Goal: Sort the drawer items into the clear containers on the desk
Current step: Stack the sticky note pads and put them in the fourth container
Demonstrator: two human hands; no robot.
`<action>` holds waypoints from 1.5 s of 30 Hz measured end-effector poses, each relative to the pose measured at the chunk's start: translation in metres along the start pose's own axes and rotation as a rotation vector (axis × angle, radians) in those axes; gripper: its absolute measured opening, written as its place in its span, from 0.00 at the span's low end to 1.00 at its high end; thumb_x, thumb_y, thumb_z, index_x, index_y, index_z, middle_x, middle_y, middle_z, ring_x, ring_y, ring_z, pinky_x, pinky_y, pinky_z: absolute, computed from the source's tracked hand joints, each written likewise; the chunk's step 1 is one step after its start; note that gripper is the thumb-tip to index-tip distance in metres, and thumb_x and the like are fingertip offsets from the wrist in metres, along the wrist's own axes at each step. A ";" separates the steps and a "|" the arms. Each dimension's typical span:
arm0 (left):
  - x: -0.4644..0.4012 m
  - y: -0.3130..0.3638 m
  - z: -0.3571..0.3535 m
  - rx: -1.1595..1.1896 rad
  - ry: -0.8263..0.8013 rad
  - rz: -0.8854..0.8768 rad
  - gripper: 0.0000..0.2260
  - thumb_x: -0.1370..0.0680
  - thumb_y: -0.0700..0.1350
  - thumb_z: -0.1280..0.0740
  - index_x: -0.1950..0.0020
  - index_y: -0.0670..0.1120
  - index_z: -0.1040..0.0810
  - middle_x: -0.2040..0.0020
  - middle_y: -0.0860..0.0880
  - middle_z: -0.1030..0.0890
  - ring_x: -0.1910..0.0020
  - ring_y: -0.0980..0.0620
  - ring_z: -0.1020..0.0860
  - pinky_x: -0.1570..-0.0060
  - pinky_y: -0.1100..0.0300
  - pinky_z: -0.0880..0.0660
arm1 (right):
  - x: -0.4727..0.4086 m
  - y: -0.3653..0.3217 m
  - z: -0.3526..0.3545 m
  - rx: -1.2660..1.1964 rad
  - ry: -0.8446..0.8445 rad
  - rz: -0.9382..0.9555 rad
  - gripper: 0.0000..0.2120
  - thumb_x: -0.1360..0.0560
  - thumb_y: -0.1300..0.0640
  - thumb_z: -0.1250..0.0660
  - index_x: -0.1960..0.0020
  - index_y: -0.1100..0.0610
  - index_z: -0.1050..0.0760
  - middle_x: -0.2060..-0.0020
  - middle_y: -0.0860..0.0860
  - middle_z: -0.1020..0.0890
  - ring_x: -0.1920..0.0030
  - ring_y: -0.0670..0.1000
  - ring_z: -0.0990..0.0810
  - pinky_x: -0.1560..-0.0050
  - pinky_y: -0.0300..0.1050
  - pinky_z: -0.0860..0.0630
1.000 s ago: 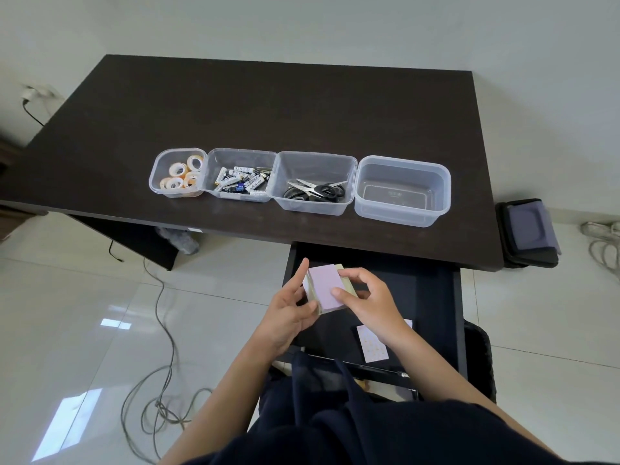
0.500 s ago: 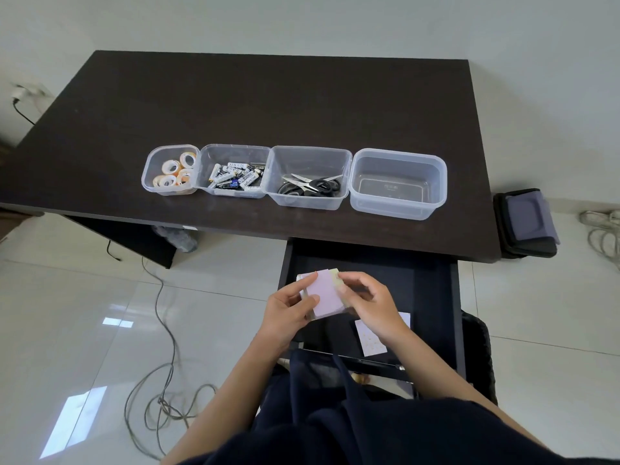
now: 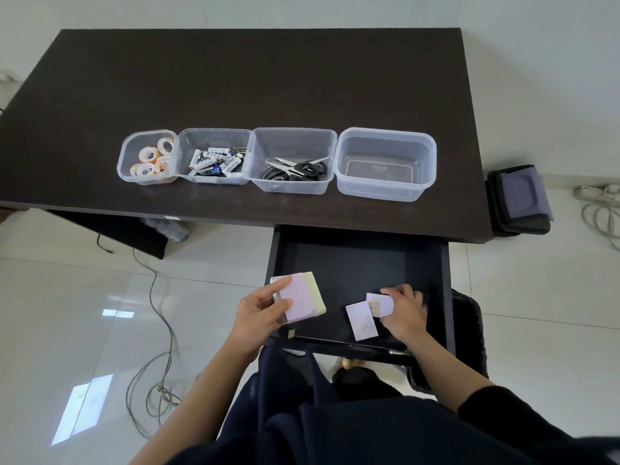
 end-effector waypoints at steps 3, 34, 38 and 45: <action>0.000 -0.003 0.004 -0.014 0.010 0.007 0.15 0.25 0.32 0.33 0.47 0.51 0.18 0.46 0.41 0.21 0.50 0.46 0.22 0.53 0.54 0.20 | -0.002 -0.001 0.006 0.017 0.018 -0.022 0.24 0.35 0.56 0.25 0.41 0.46 0.27 0.42 0.50 0.30 0.39 0.55 0.33 0.37 0.51 0.33; -0.012 0.004 -0.028 -0.157 -0.089 -0.068 0.16 0.25 0.33 0.33 0.41 0.49 0.21 0.56 0.45 0.23 0.58 0.46 0.26 0.57 0.53 0.24 | 0.064 -0.124 0.083 -1.108 -0.141 0.138 0.16 0.23 0.48 0.36 0.61 0.59 0.30 0.66 0.50 0.27 0.66 0.47 0.29 0.66 0.37 0.30; -0.011 0.009 -0.031 -0.229 -0.115 -0.157 0.19 0.24 0.32 0.35 0.38 0.50 0.25 0.71 0.57 0.23 0.73 0.58 0.28 0.70 0.67 0.27 | 0.065 -0.131 0.076 -1.010 -0.137 0.189 0.04 0.24 0.59 0.34 0.54 0.59 0.22 0.58 0.49 0.21 0.58 0.47 0.24 0.64 0.33 0.27; -0.009 0.010 -0.025 -0.153 -0.105 -0.148 0.23 0.26 0.38 0.31 0.31 0.44 0.28 0.57 0.44 0.22 0.61 0.48 0.29 0.62 0.59 0.27 | 0.065 -0.134 0.081 -0.899 -0.063 0.267 0.06 0.28 0.60 0.28 0.52 0.55 0.22 0.53 0.51 0.19 0.54 0.49 0.20 0.57 0.38 0.23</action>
Point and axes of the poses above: each hand's wrist, its own x-axis away from the middle knuckle, its own z-axis out of the back of the hand, y = z × x, the point moved 5 cm from there along -x, towards the middle knuckle
